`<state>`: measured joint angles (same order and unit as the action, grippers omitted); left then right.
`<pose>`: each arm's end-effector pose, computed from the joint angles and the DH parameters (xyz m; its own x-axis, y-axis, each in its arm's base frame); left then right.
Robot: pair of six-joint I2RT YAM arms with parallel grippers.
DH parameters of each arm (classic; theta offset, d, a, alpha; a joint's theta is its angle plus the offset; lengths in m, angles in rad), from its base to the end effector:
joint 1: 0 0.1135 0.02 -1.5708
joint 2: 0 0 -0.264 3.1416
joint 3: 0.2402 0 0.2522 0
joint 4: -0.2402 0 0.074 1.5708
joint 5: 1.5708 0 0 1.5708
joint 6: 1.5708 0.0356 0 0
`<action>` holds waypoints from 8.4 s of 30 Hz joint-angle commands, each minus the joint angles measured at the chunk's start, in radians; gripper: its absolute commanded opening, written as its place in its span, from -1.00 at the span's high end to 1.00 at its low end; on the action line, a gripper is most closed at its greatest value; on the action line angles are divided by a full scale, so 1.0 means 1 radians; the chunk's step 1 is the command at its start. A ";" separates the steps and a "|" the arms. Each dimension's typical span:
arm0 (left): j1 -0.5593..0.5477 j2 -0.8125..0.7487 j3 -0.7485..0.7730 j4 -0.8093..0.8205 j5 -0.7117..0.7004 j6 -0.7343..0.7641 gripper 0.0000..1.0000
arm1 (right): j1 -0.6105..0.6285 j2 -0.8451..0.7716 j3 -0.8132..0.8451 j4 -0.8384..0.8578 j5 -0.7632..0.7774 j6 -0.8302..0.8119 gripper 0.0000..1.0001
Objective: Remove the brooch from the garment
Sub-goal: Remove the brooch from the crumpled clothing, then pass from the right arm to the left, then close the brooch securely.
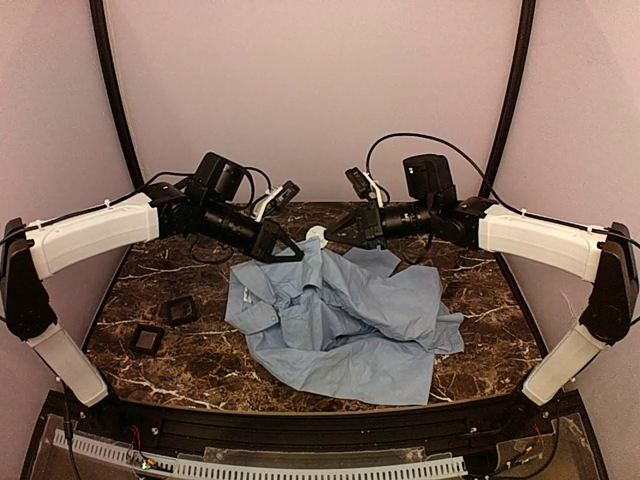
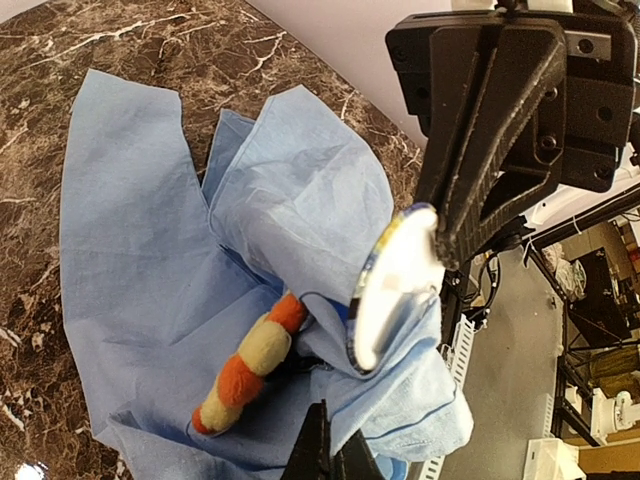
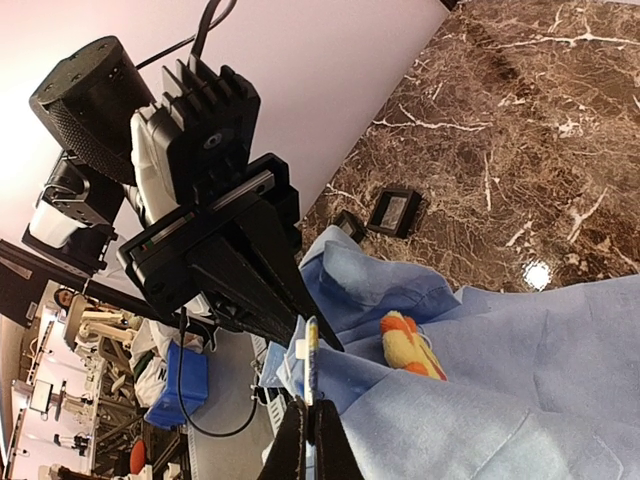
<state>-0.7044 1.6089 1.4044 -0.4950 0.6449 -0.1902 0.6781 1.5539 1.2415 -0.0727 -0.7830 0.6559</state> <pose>0.2608 -0.2498 0.3203 -0.6458 0.3506 -0.6782 0.7596 0.3843 -0.5247 0.2639 0.2448 0.3220 -0.8135 -0.1002 -0.5728 -0.5774 0.2562 0.7752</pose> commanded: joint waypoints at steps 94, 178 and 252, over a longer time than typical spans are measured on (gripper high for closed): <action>0.048 -0.236 -0.127 0.191 0.103 -0.326 0.98 | 0.090 0.106 0.153 0.147 -0.162 0.062 0.69; 0.060 -0.210 -0.171 0.359 0.219 -0.426 0.98 | 0.109 0.100 0.184 -0.066 -0.011 -0.034 1.00; 0.065 -0.164 -0.136 0.202 0.097 -0.344 0.98 | 0.021 -0.010 0.034 0.201 0.100 0.078 0.29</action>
<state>-0.6388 1.4784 1.2507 -0.2329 0.8005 -0.5709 0.6937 1.5593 1.2491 0.1112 -0.6846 0.7532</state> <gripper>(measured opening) 0.009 0.317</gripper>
